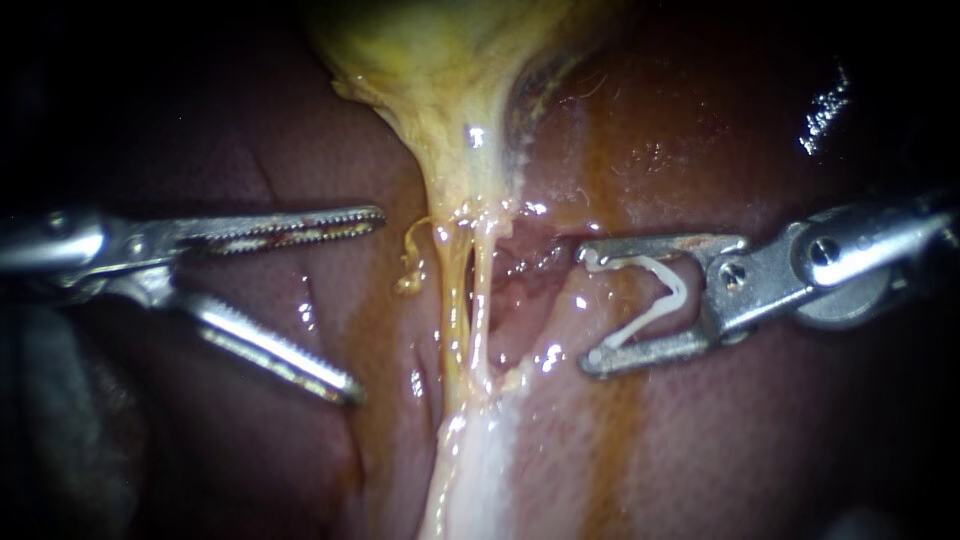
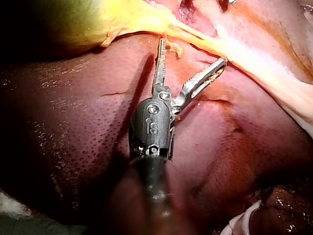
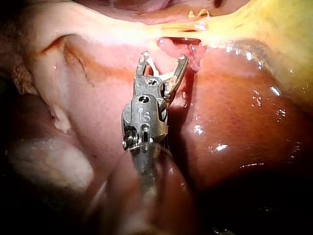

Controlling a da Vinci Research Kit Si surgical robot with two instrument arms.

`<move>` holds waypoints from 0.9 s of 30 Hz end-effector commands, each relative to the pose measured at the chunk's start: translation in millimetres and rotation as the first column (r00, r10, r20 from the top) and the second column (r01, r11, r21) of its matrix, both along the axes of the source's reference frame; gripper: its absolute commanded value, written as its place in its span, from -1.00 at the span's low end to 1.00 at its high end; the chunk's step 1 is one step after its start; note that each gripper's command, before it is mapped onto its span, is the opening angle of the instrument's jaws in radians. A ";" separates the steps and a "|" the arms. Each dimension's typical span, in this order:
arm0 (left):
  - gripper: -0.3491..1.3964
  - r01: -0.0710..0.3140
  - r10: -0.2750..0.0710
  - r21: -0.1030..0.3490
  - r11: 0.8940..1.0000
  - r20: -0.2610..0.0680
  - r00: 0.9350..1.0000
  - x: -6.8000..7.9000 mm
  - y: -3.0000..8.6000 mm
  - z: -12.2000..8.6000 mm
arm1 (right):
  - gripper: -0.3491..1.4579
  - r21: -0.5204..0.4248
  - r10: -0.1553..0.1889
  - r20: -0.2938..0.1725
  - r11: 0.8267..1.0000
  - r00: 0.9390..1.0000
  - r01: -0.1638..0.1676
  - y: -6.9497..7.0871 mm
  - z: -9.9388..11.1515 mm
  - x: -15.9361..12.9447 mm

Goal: Grabbing gallbladder

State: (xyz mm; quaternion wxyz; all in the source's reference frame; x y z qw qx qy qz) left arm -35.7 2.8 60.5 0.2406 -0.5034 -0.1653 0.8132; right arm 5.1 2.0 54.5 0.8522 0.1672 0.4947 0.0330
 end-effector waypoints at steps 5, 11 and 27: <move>0.67 -0.002 0.002 0.000 1.000 0.001 1.000 0.0 0.4 0.3 | -0.06 0.000 0.000 0.000 1.000 1.000 0.000 0.0 0.0 0.0; 0.62 -0.004 0.004 0.006 1.000 0.003 1.000 -0.4 1.9 1.9 | -0.06 0.000 -0.001 0.000 1.000 1.000 0.001 0.0 0.0 0.0; 0.27 0.032 -0.031 0.026 0.999 -0.008 0.999 -0.4 5.8 7.0 | -0.06 0.000 -0.001 0.000 1.000 1.000 0.001 -0.1 -0.1 0.0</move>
